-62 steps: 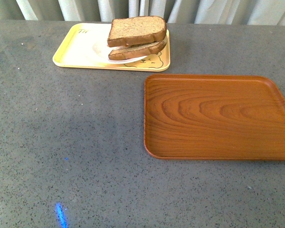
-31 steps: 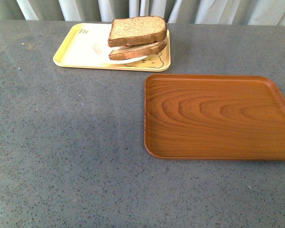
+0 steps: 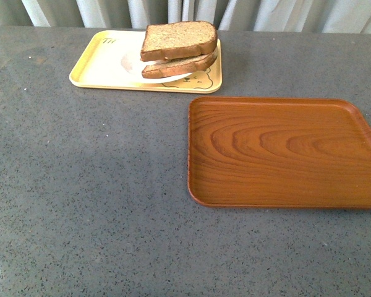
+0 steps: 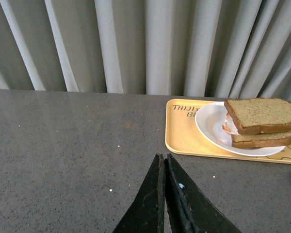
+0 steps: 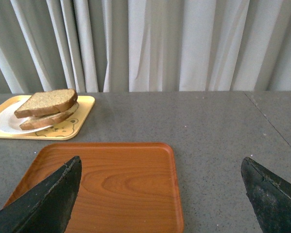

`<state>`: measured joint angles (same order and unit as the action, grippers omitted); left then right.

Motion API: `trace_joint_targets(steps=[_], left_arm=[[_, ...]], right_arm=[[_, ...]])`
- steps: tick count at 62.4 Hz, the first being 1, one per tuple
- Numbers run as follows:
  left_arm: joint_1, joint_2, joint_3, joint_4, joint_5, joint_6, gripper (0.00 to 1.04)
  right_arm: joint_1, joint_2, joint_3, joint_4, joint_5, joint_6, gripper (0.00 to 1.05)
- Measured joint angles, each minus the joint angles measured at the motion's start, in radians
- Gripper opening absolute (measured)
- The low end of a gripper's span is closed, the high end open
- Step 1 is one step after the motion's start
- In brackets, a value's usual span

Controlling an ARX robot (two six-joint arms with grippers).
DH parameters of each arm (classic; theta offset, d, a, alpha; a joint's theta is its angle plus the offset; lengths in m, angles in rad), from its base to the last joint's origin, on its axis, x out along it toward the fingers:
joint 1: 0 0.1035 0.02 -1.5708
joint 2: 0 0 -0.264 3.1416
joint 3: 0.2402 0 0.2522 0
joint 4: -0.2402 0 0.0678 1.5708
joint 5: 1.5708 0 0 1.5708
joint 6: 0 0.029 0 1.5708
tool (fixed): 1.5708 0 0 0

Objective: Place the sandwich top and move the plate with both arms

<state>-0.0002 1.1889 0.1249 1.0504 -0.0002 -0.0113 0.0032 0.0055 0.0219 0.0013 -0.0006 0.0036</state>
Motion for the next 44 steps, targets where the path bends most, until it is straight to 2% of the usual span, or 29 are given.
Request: trace_joint_targets(steps=[15,44], left_arm=[[0.000,-0.173,-0.056,-0.114,0.000,0.000,0.02],[0.000,-0.550,-0.109,-0.429,0.000,0.000,0.02]], right_arm=[[0.000,0.000,0.000,0.000,0.000,0.000,0.96],[0.000,0.000,0.000,0.000,0.000,0.000,0.96]])
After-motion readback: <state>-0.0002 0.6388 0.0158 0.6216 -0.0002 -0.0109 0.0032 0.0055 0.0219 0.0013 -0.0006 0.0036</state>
